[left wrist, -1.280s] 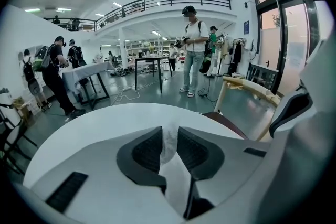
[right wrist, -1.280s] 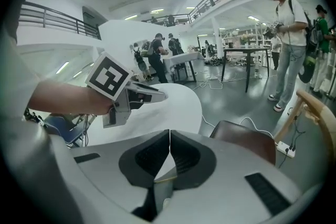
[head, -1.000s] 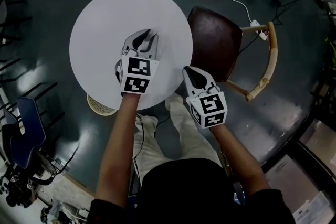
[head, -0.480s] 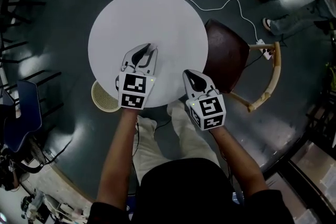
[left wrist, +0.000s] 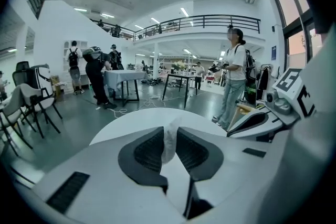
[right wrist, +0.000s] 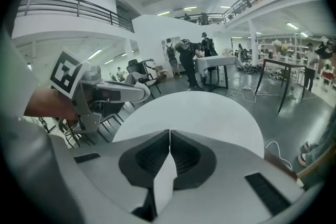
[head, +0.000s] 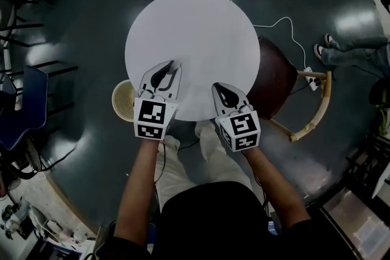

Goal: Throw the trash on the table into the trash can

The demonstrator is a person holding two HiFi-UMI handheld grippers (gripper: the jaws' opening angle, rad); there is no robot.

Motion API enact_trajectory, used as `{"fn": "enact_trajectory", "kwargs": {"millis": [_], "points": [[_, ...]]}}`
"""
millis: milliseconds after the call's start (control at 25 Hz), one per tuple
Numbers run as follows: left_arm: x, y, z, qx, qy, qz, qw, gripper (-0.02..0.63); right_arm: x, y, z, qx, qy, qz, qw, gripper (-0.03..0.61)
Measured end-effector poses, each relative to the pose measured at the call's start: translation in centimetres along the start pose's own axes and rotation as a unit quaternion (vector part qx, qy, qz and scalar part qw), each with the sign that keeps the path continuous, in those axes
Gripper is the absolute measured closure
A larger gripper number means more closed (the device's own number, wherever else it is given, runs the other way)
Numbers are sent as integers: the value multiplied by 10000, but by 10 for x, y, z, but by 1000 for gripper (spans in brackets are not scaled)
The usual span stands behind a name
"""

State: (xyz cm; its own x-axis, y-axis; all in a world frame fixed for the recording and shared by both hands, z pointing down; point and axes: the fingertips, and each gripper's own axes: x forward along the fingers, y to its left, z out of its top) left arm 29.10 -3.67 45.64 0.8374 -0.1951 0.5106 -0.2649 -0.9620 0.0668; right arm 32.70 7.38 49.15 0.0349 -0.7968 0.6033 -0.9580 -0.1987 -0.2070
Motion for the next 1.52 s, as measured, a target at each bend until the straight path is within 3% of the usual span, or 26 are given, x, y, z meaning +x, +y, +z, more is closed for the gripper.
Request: {"fn": "enact_trajectory", "kwargs": {"millis": [360,680,1120,1520], "points": [[-80,46,-36,-409,-70,684,9968,540,24,64,6,-450,131,534,9975,560],[-139,83,-74,-986,-44,1284,9868,540,55,122,8,-810,278,1045,9908,560],[-205,131,-157,-1573,94,1881,9694,540,98,204,-17,-1184,586,1554,9790,560],[-225,168,-243,-2107,255,2193,9523,540,141,265,-52,-1373,783,1929,9684,560]]}}
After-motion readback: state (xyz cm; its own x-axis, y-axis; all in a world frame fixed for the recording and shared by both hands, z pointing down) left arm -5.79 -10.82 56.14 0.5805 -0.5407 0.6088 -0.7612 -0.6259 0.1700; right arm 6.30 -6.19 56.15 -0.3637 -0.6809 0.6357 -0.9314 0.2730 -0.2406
